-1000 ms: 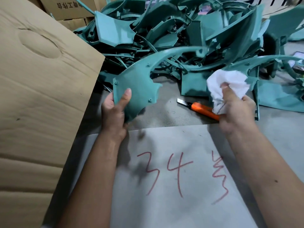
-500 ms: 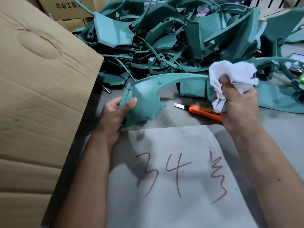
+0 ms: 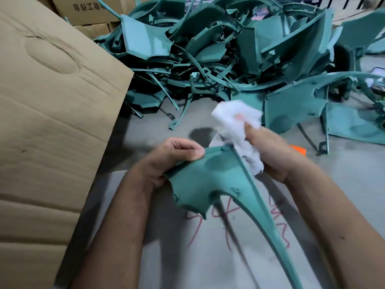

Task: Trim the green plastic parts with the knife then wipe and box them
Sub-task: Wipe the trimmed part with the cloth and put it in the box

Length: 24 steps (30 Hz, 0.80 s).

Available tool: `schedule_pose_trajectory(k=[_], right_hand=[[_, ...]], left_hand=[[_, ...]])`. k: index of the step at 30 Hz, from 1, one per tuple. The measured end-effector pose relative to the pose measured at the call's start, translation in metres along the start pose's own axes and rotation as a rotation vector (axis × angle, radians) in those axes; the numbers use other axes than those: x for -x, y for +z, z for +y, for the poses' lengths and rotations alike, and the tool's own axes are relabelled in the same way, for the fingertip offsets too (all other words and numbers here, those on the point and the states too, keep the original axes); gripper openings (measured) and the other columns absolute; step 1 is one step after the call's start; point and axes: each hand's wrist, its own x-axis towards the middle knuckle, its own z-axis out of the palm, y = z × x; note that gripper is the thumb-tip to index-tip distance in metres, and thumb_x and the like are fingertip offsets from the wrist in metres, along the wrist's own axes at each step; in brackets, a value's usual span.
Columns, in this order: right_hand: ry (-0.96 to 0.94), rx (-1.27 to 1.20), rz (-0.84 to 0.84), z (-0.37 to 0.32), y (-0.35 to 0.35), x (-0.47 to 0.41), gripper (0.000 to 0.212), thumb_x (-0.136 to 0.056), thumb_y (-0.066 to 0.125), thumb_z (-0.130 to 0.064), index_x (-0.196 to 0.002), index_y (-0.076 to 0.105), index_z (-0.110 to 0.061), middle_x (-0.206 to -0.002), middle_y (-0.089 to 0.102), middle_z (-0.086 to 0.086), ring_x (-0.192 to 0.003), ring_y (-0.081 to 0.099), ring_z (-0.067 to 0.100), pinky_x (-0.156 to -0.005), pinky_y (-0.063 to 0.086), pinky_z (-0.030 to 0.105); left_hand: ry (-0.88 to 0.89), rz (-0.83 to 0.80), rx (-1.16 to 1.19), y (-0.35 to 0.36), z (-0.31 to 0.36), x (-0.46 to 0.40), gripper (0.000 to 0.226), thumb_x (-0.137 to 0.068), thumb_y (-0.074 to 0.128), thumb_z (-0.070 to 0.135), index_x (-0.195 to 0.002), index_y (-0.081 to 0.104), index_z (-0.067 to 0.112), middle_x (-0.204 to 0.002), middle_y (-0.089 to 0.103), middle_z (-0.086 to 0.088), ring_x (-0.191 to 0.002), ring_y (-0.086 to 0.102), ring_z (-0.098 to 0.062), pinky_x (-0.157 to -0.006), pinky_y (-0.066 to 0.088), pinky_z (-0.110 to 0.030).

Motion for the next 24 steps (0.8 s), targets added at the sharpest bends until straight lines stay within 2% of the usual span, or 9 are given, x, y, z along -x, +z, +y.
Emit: schedule_pose_trajectory(k=[2, 5, 7, 9, 10, 14, 16, 19, 24], right_hand=[[-0.038, 0.254, -0.056, 0.001, 0.008, 0.002, 0.06, -0.079, 0.075, -0.07, -0.11, 0.077, -0.019, -0.101, 0.081, 0.002, -0.094, 0.077, 0.026, -0.085, 0.062, 0.043], [-0.009, 0.34, -0.011, 0.001, 0.015, 0.002, 0.061, -0.069, 0.073, -0.065, -0.107, 0.077, -0.017, -0.096, 0.081, 0.004, -0.1, 0.075, 0.037, -0.095, 0.058, 0.058], [0.016, 0.311, -0.015, 0.002, 0.016, 0.001, 0.058, -0.069, 0.069, -0.062, -0.106, 0.078, -0.018, -0.095, 0.081, 0.003, -0.097, 0.076, 0.035, -0.094, 0.059, 0.053], [0.011, 0.298, -0.011, 0.002, 0.016, 0.0, 0.063, -0.064, 0.068, -0.067, -0.104, 0.079, -0.02, -0.091, 0.081, 0.003, -0.088, 0.076, 0.029, -0.085, 0.058, 0.043], [0.002, 0.286, -0.01, 0.002, 0.015, 0.0, 0.063, -0.063, 0.07, -0.068, -0.104, 0.079, -0.02, -0.091, 0.081, 0.006, -0.087, 0.076, 0.03, -0.083, 0.058, 0.045], [0.005, 0.263, 0.011, 0.001, 0.014, -0.001, 0.067, -0.065, 0.073, -0.069, -0.107, 0.078, -0.017, -0.096, 0.08, 0.01, -0.096, 0.076, 0.038, -0.095, 0.057, 0.062], [0.012, 0.268, 0.009, 0.0, 0.012, -0.002, 0.07, -0.06, 0.072, -0.071, -0.107, 0.078, -0.019, -0.096, 0.081, 0.008, -0.095, 0.077, 0.036, -0.096, 0.057, 0.062], [0.011, 0.271, 0.011, 0.001, 0.008, -0.004, 0.062, -0.062, 0.071, -0.068, -0.103, 0.079, -0.023, -0.092, 0.081, 0.006, -0.093, 0.077, 0.036, -0.097, 0.056, 0.062], [-0.013, 0.249, -0.079, -0.006, 0.006, 0.003, 0.06, -0.06, 0.072, -0.067, -0.106, 0.079, -0.029, -0.108, 0.08, 0.007, -0.11, 0.072, 0.037, -0.106, 0.051, 0.061]], left_hand=[[-0.007, -0.044, -0.05, 0.007, -0.002, -0.004, 0.016, -0.071, 0.077, -0.002, -0.084, 0.081, 0.006, -0.079, 0.075, -0.014, -0.061, 0.071, -0.018, -0.06, 0.06, -0.026], [0.015, -0.015, -0.083, 0.01, -0.004, -0.007, 0.017, -0.071, 0.076, 0.002, -0.086, 0.083, 0.008, -0.08, 0.077, -0.012, -0.063, 0.073, -0.017, -0.059, 0.06, -0.025], [0.017, 0.038, -0.062, 0.011, -0.004, -0.008, 0.014, -0.072, 0.073, 0.004, -0.082, 0.082, 0.008, -0.076, 0.076, -0.012, -0.06, 0.072, -0.016, -0.057, 0.059, -0.024], [0.027, 0.081, -0.045, 0.012, -0.003, -0.009, 0.014, -0.069, 0.073, 0.004, -0.081, 0.08, 0.004, -0.073, 0.075, -0.013, -0.057, 0.07, -0.016, -0.054, 0.057, -0.022], [0.036, 0.1, -0.048, 0.012, -0.002, -0.009, 0.013, -0.07, 0.073, 0.002, -0.082, 0.078, 0.002, -0.072, 0.074, -0.012, -0.056, 0.069, -0.015, -0.053, 0.056, -0.022], [0.068, 0.174, -0.073, 0.012, -0.002, -0.01, 0.011, -0.086, 0.068, -0.008, -0.08, 0.072, 0.0, -0.065, 0.072, -0.007, -0.051, 0.066, -0.012, -0.05, 0.052, -0.019], [0.072, 0.203, -0.07, 0.014, -0.002, -0.011, 0.017, -0.087, 0.069, -0.007, -0.075, 0.075, 0.004, -0.065, 0.072, -0.008, -0.051, 0.066, -0.013, -0.05, 0.052, -0.019], [0.079, 0.301, -0.042, 0.013, -0.002, -0.014, 0.014, -0.087, 0.07, -0.005, -0.078, 0.077, 0.004, -0.067, 0.073, -0.011, -0.053, 0.067, -0.015, -0.052, 0.054, -0.021], [0.093, 0.454, 0.022, 0.004, -0.002, -0.017, 0.003, -0.085, 0.073, -0.002, -0.084, 0.075, 0.0, -0.066, 0.073, -0.009, -0.052, 0.066, -0.015, -0.051, 0.053, -0.021]])
